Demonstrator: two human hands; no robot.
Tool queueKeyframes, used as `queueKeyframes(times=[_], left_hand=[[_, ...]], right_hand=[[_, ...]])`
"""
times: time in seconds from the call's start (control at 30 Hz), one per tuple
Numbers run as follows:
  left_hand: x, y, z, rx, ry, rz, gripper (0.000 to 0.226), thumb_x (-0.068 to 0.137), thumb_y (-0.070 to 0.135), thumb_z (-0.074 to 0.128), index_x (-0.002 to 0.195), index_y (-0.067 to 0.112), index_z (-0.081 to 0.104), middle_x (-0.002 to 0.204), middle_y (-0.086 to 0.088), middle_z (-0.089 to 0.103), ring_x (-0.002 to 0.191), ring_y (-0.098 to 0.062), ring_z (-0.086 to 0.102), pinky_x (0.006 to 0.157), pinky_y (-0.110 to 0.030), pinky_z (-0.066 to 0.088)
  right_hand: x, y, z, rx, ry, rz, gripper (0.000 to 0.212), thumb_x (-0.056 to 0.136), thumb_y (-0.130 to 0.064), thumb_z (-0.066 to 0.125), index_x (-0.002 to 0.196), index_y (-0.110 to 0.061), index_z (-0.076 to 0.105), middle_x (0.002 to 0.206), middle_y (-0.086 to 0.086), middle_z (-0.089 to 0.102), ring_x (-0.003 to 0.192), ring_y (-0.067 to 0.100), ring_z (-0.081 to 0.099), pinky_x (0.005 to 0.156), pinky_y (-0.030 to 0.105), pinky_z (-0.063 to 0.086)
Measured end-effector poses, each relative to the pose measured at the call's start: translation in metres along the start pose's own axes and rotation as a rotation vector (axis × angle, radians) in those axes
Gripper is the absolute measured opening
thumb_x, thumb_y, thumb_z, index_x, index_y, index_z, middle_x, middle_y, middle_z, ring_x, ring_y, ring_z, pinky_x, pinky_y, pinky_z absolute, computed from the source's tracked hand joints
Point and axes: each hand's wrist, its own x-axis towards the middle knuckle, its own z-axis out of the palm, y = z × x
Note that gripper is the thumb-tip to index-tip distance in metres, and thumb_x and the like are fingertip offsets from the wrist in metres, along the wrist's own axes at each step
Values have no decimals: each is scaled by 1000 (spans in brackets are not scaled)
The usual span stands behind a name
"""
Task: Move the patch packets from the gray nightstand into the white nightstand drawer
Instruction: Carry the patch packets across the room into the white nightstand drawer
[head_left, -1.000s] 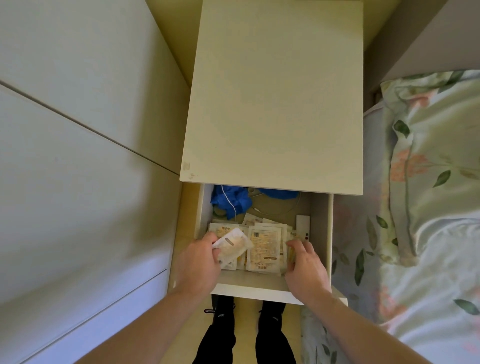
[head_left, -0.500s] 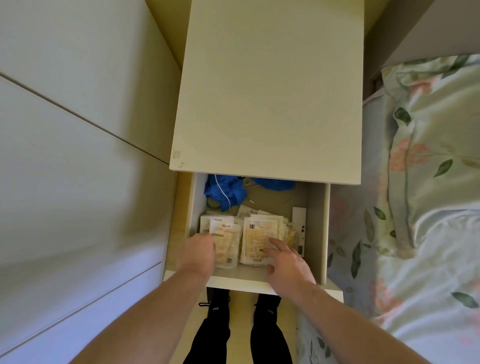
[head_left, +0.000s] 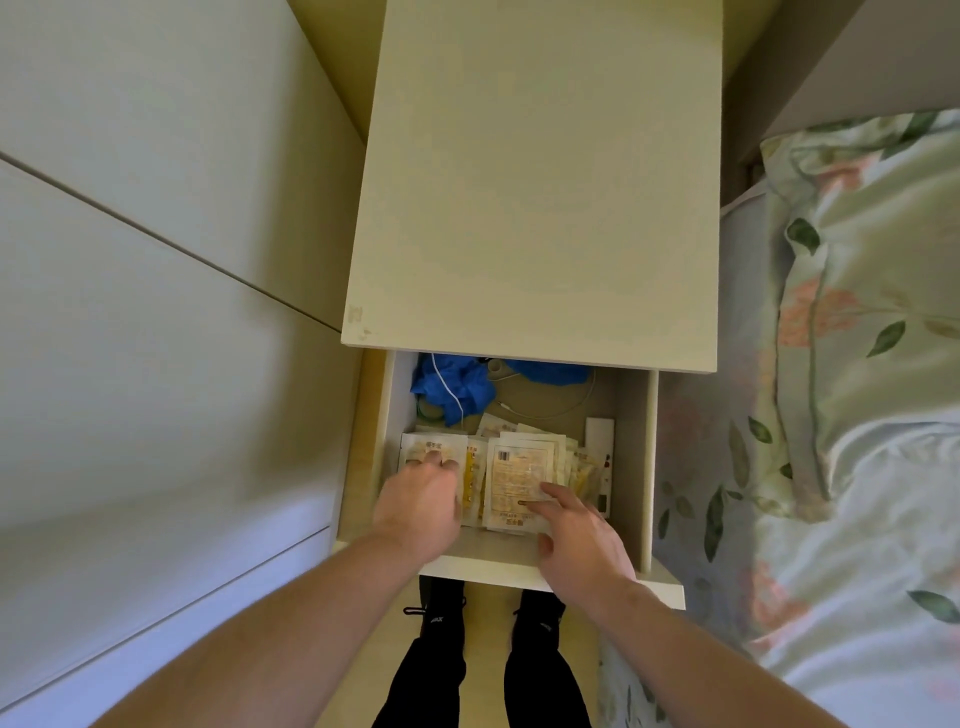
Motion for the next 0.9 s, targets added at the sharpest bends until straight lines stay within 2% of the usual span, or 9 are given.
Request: queueKeyframes(times=[0.17,0.4,0.53,0.6,0.7,0.8,0.9], left_hand=[[-28,4,2,-144,3,-91,41,94,28,57,135,22,56,133,2,54,120,-17,53,99,-33,53],[-124,24,-69,-323,17,-56,50,95,26,60,143,28,49,152,10,37,134,-13,43,108,-30,47],[-190,35,-133,-355,60,52,48,98,21,57,144,30,50,155,14,32,141,-10,36,111,-22,33],[-221,38,-161,-339,84,106,46,98,22,56,144,29,51,155,13,33,143,-11,34,114,-25,33],[-254,43,-196,-326,83,238,47,100,25,55,146,28,49,157,10,33,146,-13,31,122,-32,29],[-276,51,-226,-199,67,418,49,100,31,54,148,33,45,161,10,29,147,-15,31,122,-38,32],[-301,63,-252,-67,51,547,51,100,36,54,149,37,42,163,11,25,148,-15,30,122,-39,31]], right_hand=[[-26,-5,-9,61,37,18,57,97,-12,52,149,-35,48,164,-15,26,149,21,34,117,34,41],[-126,-42,-66,252,186,50,54,97,-20,58,148,-35,49,163,-14,29,147,12,37,118,33,37],[-213,-64,-102,302,302,74,54,94,-22,63,145,-36,53,160,-17,35,143,10,42,117,34,40],[-258,-76,-114,312,358,110,53,94,-22,63,145,-36,53,159,-16,36,140,10,45,114,32,42],[-318,-93,-118,335,457,144,53,96,-25,62,147,-35,51,159,-16,36,142,10,40,115,30,35],[-370,-108,-104,409,553,183,54,96,-29,62,148,-37,49,157,-19,36,144,7,37,113,24,32],[-420,-122,-82,506,629,260,57,95,-30,61,149,-39,45,158,-21,34,145,7,35,110,23,33]])
